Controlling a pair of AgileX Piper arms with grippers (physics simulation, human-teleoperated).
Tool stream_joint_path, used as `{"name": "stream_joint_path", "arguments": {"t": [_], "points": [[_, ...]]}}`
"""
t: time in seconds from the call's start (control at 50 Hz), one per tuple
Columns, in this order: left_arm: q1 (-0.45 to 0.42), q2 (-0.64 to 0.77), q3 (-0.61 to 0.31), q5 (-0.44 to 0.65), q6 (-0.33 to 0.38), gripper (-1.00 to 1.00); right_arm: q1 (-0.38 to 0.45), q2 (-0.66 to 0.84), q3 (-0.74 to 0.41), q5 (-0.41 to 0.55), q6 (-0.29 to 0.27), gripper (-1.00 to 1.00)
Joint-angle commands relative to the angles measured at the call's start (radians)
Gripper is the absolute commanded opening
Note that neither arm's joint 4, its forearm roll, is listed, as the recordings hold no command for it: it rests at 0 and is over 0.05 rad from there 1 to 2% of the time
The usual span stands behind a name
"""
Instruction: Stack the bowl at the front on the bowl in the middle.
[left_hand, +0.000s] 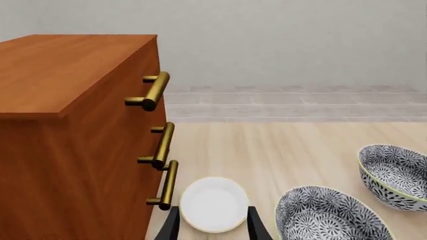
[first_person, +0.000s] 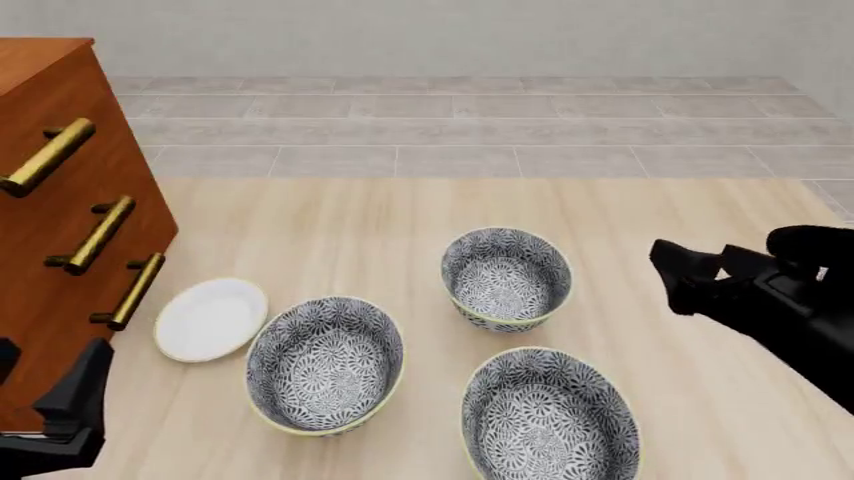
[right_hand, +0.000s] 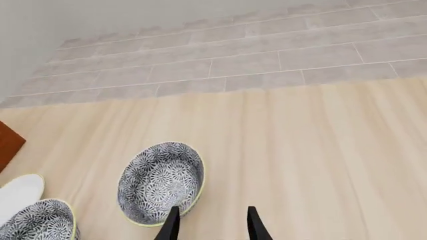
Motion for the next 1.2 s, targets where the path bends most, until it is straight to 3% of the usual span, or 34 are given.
{"name": "stream_joint_path", "arguments": {"t": [0.02, 0.26, 0.52, 0.56, 0.74, 1.2], "points": [[-0.007, 0.019, 0.000, -0.009, -0.003, 1.00, 0.034, 0.147, -0.095, 0.054, 0.036, 1.00], [-0.007, 0.020, 0.000, -0.007, -0.004, 1.00, 0.031, 0.255, -0.171, 0.070, 0.046, 1.00], [-0.013, 0.021, 0.000, -0.004, -0.003, 1.00, 0.044, 0.428, -0.234, 0.071, 0.095, 1.00], [-0.013, 0.019, 0.000, -0.003, -0.001, 1.00, 0.032, 0.443, -0.249, 0.072, 0.074, 1.00], [-0.021, 0.024, 0.000, -0.003, 0.001, 1.00, 0.042, 0.553, -0.281, 0.054, 0.092, 1.00], [-0.038, 0.009, 0.000, 0.014, -0.002, 1.00, 0.047, 0.660, -0.335, 0.035, 0.115, 1.00]]}}
